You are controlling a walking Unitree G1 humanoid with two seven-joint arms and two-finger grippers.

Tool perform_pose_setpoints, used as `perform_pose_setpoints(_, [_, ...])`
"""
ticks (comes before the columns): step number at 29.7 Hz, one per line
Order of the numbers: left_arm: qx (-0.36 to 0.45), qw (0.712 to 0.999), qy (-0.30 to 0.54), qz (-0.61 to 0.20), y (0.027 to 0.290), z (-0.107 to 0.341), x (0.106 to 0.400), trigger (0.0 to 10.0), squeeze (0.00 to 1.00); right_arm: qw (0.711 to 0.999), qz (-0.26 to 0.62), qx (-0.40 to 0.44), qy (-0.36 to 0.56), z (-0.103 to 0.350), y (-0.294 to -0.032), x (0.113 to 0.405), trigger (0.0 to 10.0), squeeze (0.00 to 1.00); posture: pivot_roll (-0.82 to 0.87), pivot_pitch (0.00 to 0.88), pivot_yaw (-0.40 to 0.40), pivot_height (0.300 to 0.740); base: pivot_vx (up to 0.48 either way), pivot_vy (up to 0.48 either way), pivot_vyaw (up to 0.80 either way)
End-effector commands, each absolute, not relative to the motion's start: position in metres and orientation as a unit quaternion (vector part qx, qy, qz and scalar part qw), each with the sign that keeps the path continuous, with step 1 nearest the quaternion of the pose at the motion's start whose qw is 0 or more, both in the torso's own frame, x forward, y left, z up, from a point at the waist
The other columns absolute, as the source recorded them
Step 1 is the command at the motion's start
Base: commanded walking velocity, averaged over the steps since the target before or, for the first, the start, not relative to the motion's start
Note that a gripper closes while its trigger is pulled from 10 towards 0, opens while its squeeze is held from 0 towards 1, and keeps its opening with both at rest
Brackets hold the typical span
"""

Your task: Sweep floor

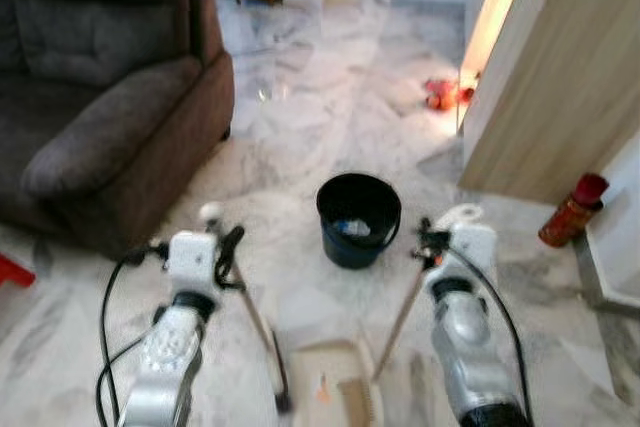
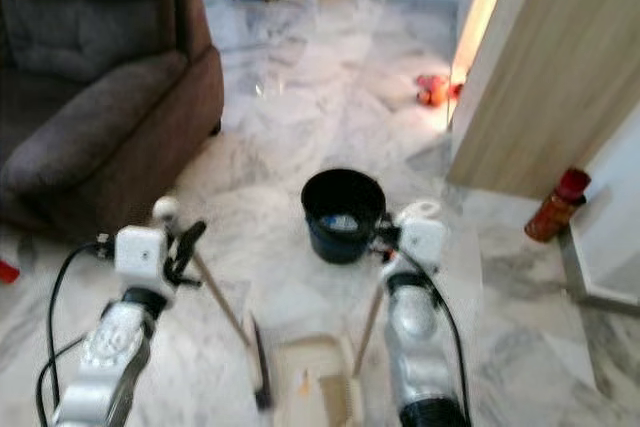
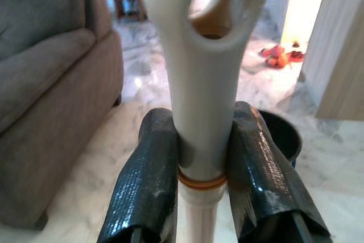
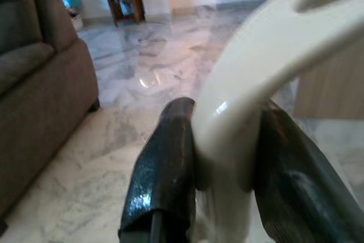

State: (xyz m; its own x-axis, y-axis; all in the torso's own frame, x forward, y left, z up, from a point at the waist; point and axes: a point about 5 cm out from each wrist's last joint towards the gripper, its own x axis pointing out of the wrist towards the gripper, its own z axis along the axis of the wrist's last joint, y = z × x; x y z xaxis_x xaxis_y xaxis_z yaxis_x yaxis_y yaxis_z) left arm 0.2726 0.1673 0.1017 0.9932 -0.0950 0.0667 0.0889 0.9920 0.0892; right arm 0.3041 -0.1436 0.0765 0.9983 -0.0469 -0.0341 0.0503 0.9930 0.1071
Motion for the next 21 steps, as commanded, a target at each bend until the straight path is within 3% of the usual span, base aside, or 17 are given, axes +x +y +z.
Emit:
perform_pose_setpoints(1, [0.049,0.996,-0.054,-0.047,0.1662,0.1092,0.2747,10.0,0.00,0.997,-0.030,0.068,-0.001,0.0827,-0.1469,0.3058,10.0,0.00,0.14,0.014,0.033,0.740,0.292,0.000,0.00])
perform_pose_setpoints(21, [0.048,0.996,-0.058,-0.050,0.1646,0.1091,0.2756,10.0,0.00,0.997,-0.023,0.066,-0.009,0.0863,-0.1456,0.3101,10.0,0.00,0.14,0.000,0.027,0.740,0.293,0.000,0.00])
